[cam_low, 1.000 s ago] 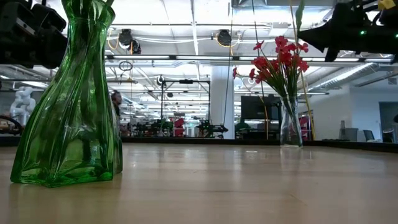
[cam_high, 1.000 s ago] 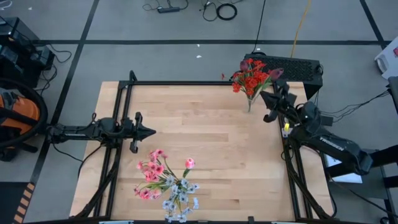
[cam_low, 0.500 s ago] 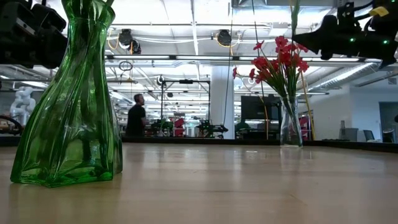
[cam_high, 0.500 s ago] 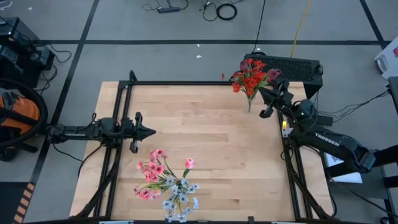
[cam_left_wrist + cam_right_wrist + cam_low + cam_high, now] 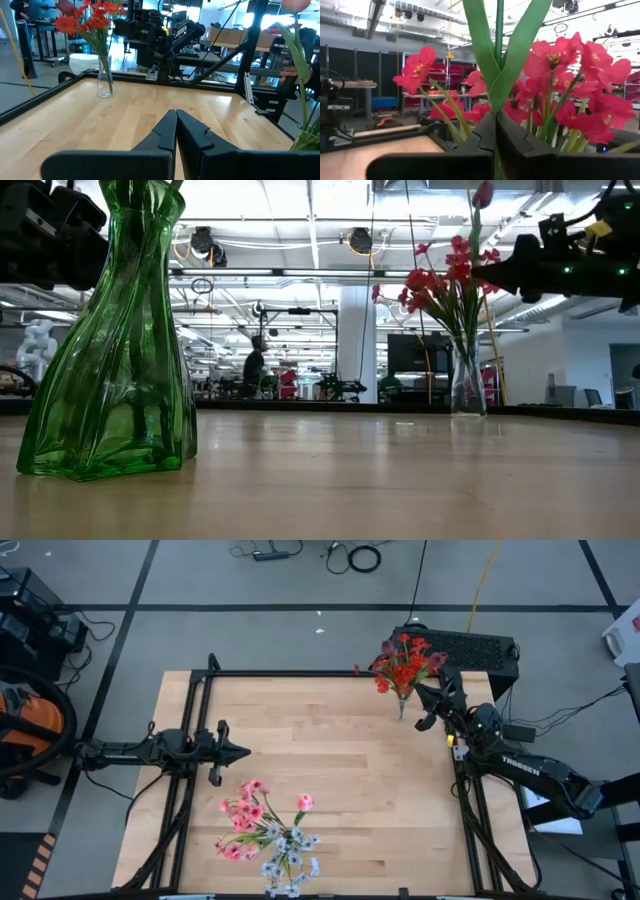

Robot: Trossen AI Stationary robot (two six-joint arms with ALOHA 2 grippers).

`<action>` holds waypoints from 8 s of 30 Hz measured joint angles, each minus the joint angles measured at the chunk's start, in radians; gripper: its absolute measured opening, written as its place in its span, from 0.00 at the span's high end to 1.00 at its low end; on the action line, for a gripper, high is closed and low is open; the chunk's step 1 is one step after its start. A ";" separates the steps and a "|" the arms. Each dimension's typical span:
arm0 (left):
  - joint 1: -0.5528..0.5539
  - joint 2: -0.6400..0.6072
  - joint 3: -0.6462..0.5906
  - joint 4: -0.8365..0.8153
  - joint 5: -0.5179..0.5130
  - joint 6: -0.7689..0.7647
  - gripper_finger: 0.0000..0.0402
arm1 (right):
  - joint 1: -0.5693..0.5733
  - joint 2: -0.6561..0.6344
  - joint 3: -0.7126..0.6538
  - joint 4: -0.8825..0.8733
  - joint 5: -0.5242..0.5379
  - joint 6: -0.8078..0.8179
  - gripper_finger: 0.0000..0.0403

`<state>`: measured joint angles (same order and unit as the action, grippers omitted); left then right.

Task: Sort flowers into vase by color
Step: Put the red flower into the transparent vase, then return to Home Position

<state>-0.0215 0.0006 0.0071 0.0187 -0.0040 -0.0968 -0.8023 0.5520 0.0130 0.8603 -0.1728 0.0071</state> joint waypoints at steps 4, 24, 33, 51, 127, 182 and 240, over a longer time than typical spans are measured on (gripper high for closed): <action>0.000 0.000 0.000 0.000 0.000 0.000 0.96 | -0.003 0.012 0.003 -0.012 -0.005 -0.016 1.00; 0.000 0.000 0.000 0.000 0.000 0.000 0.96 | -0.002 0.039 0.003 -0.279 0.042 0.000 1.00; 0.000 0.000 0.000 0.000 0.000 0.000 0.96 | -0.002 0.039 0.005 -0.296 0.041 0.011 1.00; 0.000 0.000 0.000 0.000 0.000 0.000 0.96 | -0.002 0.039 0.365 -0.963 0.050 -0.015 0.79; 0.000 0.000 0.000 0.000 0.000 0.000 0.96 | 0.755 -0.389 0.058 -0.796 0.094 0.261 1.00; 0.000 0.000 0.000 0.000 -0.001 0.000 0.96 | 0.773 -0.519 0.002 -0.842 0.171 0.164 1.00; 0.000 0.000 0.000 0.000 0.000 0.000 0.96 | 0.773 -0.519 0.002 -0.843 0.172 0.164 1.00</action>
<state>-0.0216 0.0006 0.0071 0.0185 -0.0044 -0.0967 -0.0292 0.0334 0.0147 0.0177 -0.0007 0.1709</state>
